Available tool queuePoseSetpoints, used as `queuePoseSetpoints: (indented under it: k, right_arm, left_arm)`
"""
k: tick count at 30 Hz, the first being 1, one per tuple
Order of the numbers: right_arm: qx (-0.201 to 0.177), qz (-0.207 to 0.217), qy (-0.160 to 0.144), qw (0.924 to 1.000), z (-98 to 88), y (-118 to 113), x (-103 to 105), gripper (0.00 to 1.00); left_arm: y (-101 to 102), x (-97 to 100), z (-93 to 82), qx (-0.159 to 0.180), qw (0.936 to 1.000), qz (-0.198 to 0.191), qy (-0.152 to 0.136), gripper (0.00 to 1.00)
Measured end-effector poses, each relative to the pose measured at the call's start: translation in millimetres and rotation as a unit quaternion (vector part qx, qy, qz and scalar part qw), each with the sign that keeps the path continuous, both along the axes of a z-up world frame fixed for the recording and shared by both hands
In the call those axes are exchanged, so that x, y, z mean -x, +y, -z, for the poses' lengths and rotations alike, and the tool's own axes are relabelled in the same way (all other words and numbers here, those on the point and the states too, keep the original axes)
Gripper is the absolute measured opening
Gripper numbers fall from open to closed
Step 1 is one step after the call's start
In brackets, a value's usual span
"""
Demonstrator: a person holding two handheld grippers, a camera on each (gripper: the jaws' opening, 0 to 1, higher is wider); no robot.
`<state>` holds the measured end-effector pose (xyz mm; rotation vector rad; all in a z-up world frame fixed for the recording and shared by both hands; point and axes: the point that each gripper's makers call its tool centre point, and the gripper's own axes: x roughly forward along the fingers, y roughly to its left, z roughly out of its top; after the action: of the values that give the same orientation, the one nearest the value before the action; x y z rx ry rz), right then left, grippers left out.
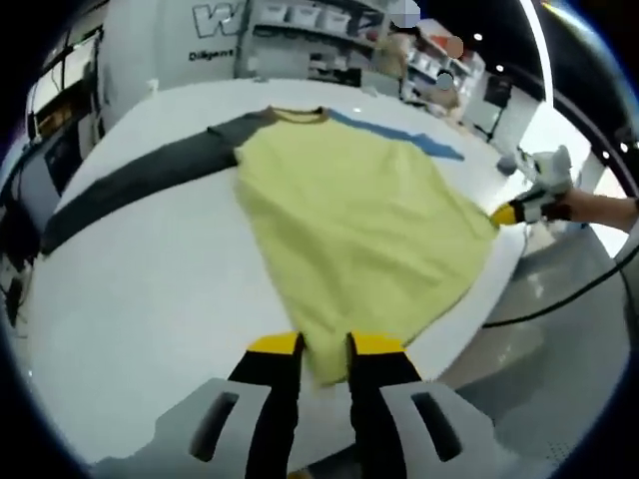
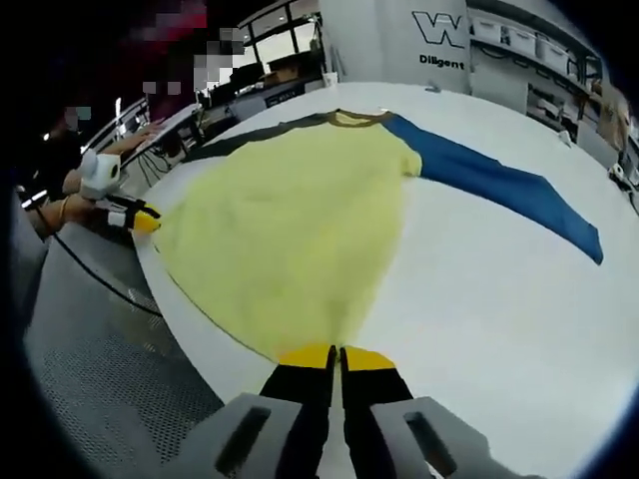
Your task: Fold the garment on the visible template until the final outline fits inside the template.
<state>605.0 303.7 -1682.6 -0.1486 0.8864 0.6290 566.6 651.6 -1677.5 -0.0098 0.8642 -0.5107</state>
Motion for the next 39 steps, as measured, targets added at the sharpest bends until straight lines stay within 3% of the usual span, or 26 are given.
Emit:
queuePoseSetpoints:
  k: [2, 3, 8, 13, 20, 22, 24, 26, 31, 33, 35, 39]
  right_arm:
    - [0.004, -0.008, 0.004, 0.9999, -12.1, 7, 13, 0.0]
    - [0.003, -0.006, 0.007, 1.0, -2.8, 0, 14, 0.0]
    - [-0.011, 0.009, 0.031, 0.9994, -6.4, 3, 33, 0.0]
    - [0.004, -0.019, 0.05, 0.9986, -7.5, 6, 47, 0.0]
    - [0.013, -0.028, 0.073, 0.9969, 8.6, 4, 55, 0.0]
    - [0.014, -0.027, 0.071, 0.997, 3.1, 7, 58, 0.0]
    - [0.013, -0.027, 0.071, 0.997, 2.0, 8, 60, 0.0]
    - [0.013, -0.027, 0.072, 0.9969, 3.9, 5, 55, 0.0]
    - [0.02, -0.029, 0.068, 0.9971, 7.8, 0, 53, 0.0]
    - [0.055, -0.043, 0.055, 0.996, -2.1, -1, 55, 0.04]
    - [0.065, -0.05, 0.045, 0.9956, -2.8, -4, 53, 0.03]
    - [0.053, -0.032, 0.027, 0.9977, -5.8, -6, 48, 0.02]
  left_arm:
    - [-2, 0.7, 0.8, 0.003, 1.0, 0.005, 0.001, 0.0]
    - [-3, 1.5, 0.5, 0.002, 1.0, 0.007, 0.003, 0.0]
    - [5, 2.8, 6.5, 0.004, 0.9996, -0.018, 0.022, 0.0]
    - [7, 10.3, -6.6, 0.02, 0.999, -0.033, 0.024, 0.0]
    - [20, 18.1, 10.4, 0.014, 0.9983, -0.039, 0.041, 0.0]
    - [14, 21.5, 2.6, 0.012, 0.9984, -0.038, 0.04, 0.0]
    - [19, 19.8, 8.2, 0.013, 0.9983, -0.04, 0.04, 0.0]
    - [27, 17.0, 8.8, -0.012, 0.9987, -0.041, 0.026, 0.01]
    - [23, 23.8, 4.1, -0.018, 0.9989, -0.038, 0.022, 0.01]
    - [25, 26.5, 3.0, -0.016, 0.9987, -0.042, 0.021, 0.03]
    - [33, 29.8, 4.7, -0.017, 0.9986, -0.046, 0.021, 0.06]
    - [46, 31.6, 3.6, -0.018, 0.9977, -0.063, 0.017, 0.07]
